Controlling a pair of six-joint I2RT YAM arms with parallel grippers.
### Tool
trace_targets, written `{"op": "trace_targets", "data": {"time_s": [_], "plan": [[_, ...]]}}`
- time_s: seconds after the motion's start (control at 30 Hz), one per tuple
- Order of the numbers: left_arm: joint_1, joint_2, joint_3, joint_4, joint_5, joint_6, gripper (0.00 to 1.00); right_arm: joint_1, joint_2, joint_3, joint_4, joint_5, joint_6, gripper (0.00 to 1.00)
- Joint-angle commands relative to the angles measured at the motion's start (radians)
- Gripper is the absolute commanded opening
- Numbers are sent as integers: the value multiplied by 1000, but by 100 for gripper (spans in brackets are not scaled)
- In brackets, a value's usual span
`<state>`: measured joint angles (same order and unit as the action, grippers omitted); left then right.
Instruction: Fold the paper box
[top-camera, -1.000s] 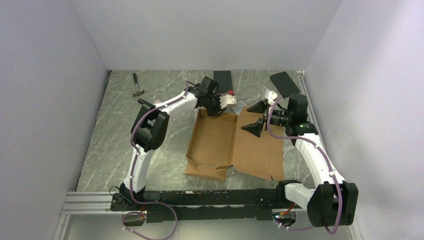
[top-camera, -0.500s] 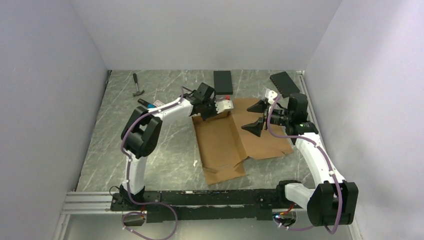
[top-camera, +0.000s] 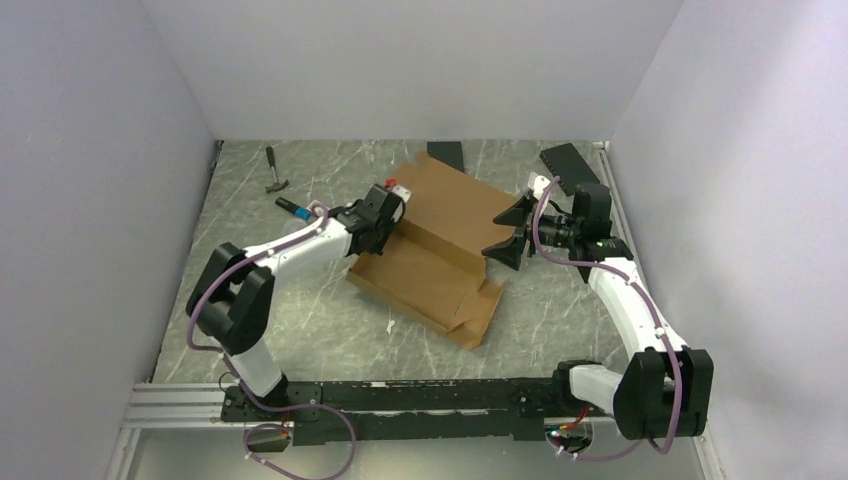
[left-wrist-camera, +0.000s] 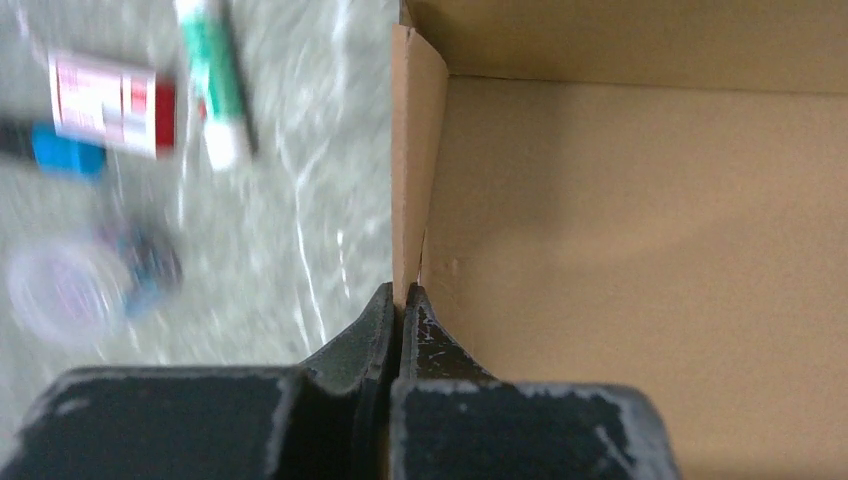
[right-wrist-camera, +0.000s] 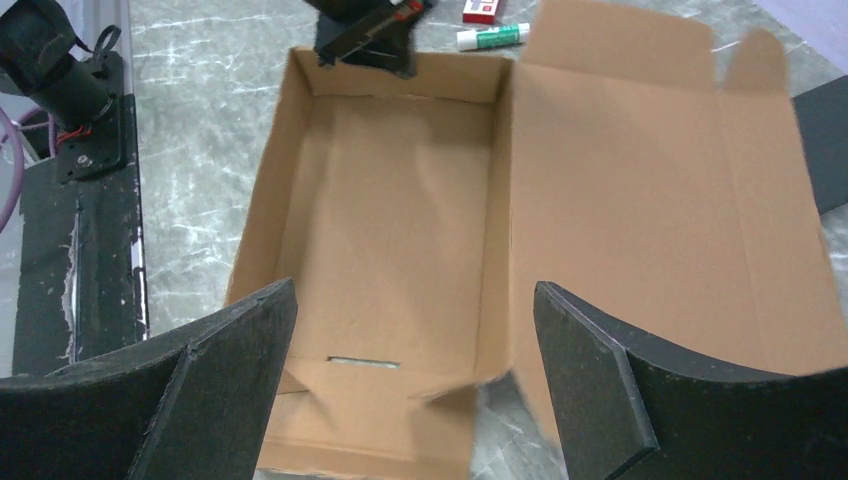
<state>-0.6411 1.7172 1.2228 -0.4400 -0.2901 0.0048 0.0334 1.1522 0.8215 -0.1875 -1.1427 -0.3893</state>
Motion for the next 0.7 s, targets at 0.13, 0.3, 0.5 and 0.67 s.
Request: {"op": "trace_targets", "data": {"time_s": [0.13,0.3,0.5,0.67], "plan": [[-3,-126,-125,-180,-318,-759,0,17,27,39,28,28,57,92],[-38,-128,-132,-331,-413,-1058,0,58,79,35,66,203,132,91],[-122,-85,-135,-433,-493,-1268,0,96,159,59,56,422,187,88],[-174,-22,-124,-482,-531,-1359,0,102,220,59,68,523,188,87]]}}
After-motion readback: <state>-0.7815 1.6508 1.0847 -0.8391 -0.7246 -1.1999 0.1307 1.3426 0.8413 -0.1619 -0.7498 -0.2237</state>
